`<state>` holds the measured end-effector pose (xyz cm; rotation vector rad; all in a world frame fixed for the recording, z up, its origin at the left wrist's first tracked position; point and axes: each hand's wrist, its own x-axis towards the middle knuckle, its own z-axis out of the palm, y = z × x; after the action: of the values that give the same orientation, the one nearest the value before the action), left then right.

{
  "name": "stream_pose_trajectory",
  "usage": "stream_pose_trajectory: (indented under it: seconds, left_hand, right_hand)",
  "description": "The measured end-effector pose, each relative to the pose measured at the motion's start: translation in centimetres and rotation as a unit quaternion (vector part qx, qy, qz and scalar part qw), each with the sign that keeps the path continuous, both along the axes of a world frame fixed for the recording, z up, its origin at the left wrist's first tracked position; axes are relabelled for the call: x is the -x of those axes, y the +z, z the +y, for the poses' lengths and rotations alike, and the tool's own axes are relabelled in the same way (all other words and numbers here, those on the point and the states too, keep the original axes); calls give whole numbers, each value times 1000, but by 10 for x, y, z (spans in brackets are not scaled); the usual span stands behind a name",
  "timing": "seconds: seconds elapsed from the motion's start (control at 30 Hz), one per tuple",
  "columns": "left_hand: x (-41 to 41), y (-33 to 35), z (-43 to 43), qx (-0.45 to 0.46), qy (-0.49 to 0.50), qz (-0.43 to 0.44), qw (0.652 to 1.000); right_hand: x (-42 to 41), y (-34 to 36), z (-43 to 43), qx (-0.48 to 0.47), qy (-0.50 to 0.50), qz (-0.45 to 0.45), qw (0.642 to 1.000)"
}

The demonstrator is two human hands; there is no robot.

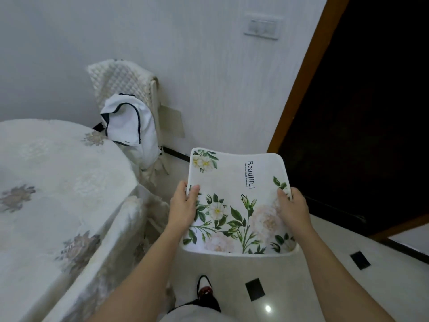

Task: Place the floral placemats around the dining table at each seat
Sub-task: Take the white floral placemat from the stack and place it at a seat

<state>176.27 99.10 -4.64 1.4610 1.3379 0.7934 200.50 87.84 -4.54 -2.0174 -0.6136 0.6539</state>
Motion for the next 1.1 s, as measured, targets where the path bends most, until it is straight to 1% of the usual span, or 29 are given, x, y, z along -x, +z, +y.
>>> stream_pose_trajectory:
  seconds: [0.2, 0.33, 0.53, 0.6, 0.87, 1.0, 1.1]
  left_hand:
    - [8, 9, 114, -23, 41, 4, 999]
    - [14, 7, 159, -31, 72, 5, 997]
    - [31, -7, 222, -11, 140, -8, 990]
    - [36, -12, 246, -14, 163, 5, 987]
    - [29, -19, 367, -10, 245, -15, 969]
    - [15, -10, 427, -1, 292, -14, 956]
    - [9, -5, 463, 16, 330, -37, 943]
  right_hand:
    - [-3, 9, 134, 0, 43, -19, 999]
    - [0, 11, 196, 2, 69, -16, 997]
    - [10, 3, 291, 14, 131, -15, 991]
    - [13, 0, 325, 17, 154, -7, 988]
    - [4, -18, 488, 14, 246, 22, 969]
    - [-7, -10, 570, 4, 294, 19, 956]
    - [-10, -4, 624, 6, 333, 19, 943]
